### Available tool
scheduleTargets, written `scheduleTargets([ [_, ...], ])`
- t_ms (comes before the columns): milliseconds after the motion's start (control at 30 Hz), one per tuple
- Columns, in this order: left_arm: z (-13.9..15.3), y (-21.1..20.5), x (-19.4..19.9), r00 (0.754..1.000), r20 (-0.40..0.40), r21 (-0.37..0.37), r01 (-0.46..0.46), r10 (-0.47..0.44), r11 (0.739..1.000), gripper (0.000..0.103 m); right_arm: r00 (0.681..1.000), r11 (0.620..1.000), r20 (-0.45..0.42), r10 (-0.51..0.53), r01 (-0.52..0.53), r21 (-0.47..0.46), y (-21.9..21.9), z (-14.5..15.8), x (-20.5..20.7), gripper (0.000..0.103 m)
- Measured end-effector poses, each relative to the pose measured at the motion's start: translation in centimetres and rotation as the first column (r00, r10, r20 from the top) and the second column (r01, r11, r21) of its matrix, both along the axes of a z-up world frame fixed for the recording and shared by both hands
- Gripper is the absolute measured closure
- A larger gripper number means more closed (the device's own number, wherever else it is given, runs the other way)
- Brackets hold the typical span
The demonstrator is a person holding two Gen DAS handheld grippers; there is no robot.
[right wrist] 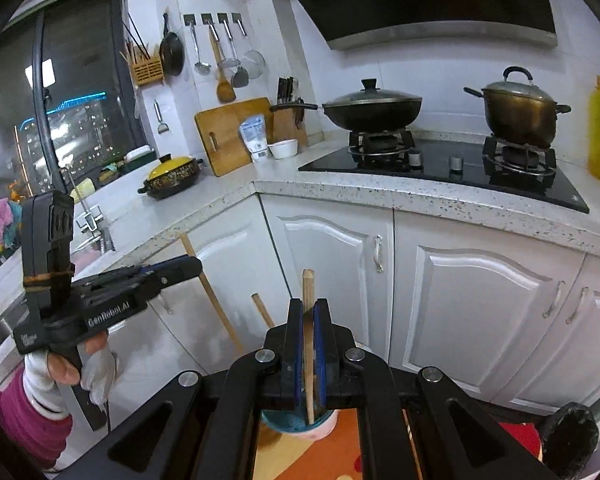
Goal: Organize utensils
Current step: 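Carry both chopsticks over the floral cup and lower them toward it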
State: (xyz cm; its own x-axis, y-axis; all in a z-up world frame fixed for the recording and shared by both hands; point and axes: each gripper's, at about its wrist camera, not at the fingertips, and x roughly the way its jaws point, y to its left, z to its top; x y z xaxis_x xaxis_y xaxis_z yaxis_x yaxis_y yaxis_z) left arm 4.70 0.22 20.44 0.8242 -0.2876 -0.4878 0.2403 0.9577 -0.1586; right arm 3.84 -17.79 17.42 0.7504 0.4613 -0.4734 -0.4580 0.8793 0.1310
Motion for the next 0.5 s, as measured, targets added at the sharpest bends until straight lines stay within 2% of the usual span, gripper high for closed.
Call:
scheduleTargets([
  [167,-1.9,-1.1,2.1,1.000,-0.005,0.040,-0.030,0.030,0.999,0.099,1.000,1.000,-0.031,-0.003,0.003,-0.007,0.8,-1.9,2.6,0.098],
  [500,-7.0,-2.3,4.6,0.991,-0.131,0.048,-0.010,0.017,0.999,0.099,0.984,1.000,-0.178,0.022,-0.024,-0.009,1.7,-8.2,5.8,0.098],
])
